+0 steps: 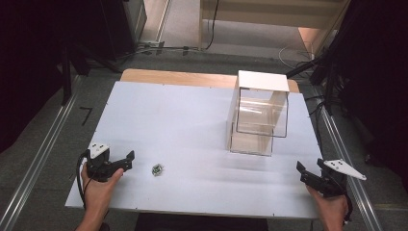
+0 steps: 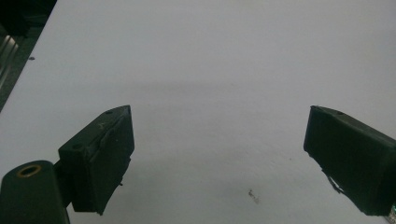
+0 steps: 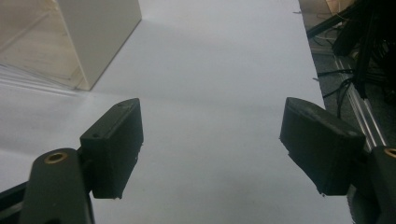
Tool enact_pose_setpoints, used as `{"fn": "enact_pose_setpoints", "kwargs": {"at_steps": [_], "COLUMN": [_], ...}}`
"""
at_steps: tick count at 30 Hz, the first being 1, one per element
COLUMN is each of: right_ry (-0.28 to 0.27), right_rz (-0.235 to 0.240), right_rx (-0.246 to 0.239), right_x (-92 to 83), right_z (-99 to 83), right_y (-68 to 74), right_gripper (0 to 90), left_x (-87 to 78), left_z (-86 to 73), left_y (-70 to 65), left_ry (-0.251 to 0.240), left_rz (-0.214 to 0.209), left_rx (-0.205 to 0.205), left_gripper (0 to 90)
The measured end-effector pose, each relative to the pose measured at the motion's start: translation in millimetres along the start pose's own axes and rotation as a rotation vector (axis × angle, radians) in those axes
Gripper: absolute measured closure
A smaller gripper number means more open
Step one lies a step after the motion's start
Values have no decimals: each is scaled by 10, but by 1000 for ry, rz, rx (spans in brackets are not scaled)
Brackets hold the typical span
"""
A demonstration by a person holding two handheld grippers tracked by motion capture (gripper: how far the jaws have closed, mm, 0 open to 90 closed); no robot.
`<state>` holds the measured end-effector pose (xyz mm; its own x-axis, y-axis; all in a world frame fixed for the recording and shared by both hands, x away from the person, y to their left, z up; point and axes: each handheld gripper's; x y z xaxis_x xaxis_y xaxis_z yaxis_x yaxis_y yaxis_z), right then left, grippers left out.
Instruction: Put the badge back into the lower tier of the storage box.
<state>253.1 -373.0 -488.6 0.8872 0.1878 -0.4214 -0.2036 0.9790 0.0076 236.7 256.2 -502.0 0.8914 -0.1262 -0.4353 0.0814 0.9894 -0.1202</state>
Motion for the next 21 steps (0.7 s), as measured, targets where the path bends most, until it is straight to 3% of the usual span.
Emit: {"fn": "enact_pose_setpoints", "kwargs": {"at_steps": [21], "right_ry": [16], "right_rz": [-10], "right_rx": [2], "right_x": [5], "right_z": [-11], "right_y": [-13], "right_gripper": [182], "left_x": [8], "left_z": [-17], "left_y": [-113], "left_ry": [13], "left_rz": [-32], "left_rx": [16], "left_gripper": [88]}}
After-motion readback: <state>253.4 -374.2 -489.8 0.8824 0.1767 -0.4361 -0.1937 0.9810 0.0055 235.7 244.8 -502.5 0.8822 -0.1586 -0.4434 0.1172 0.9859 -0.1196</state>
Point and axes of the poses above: each handheld gripper's, and its own axes: x roughly forward along the jaws, z roughly out of its top, y roughly to its left, and after that the axes turned 9 degrees about -y, right-handed
